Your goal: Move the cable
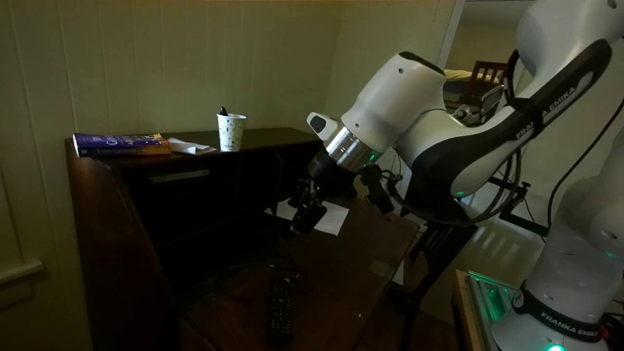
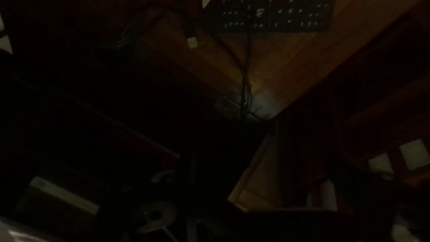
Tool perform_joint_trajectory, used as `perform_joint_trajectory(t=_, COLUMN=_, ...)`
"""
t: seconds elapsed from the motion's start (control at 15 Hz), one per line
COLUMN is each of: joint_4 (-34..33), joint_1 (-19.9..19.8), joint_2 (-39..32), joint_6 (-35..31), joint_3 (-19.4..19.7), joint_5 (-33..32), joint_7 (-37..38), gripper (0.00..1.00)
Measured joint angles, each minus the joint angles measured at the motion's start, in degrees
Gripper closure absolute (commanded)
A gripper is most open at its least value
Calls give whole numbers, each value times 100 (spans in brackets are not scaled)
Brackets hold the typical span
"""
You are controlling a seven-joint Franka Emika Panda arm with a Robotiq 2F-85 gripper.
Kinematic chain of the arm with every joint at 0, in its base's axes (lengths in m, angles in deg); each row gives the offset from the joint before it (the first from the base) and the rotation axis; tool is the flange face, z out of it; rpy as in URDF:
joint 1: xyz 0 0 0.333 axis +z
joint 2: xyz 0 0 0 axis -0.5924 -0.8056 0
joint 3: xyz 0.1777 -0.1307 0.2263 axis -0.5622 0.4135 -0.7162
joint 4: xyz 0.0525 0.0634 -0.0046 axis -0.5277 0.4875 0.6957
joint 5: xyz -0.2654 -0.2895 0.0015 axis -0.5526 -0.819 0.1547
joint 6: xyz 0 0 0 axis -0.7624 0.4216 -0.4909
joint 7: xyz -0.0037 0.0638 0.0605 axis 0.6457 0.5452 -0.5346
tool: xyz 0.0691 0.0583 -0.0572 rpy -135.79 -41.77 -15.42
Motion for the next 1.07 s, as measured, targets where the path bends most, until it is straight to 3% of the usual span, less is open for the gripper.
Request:
perform_joint_trajectory(t=0.33, joint_4=-526, joint_1=-1188, joint_2=-101, joint_6=18, joint_3=-900, joint_5=-2188, joint_7=487, gripper=0)
perform_joint_trajectory(t=0.6, joint_4=-727, joint_1=-1509, joint_2=-415, joint_6=574, joint_3=-1447, joint_5=-3895, joint_7=1616, gripper=0)
perform_joint_trajectory(t=0.87, joint_4=-932, joint_1=-1295, joint_2=-1399, joint_6=2176, joint_3=-1652, joint_5=-5246, joint_7=2740, gripper=0)
perform_joint_trajectory(t=0.93, joint_4=-1005, joint_1=-1008, joint_2=-1703, joint_6=2486, joint_3=-1417, joint_5=-5319, joint_7=2829, gripper=0)
perform_joint_trajectory(t=1.07, joint_4=-1160, joint_1=-174, joint_2=-2166, joint_6=2658, joint_3=-567, joint_5=-5302, joint_7=2928, gripper=0)
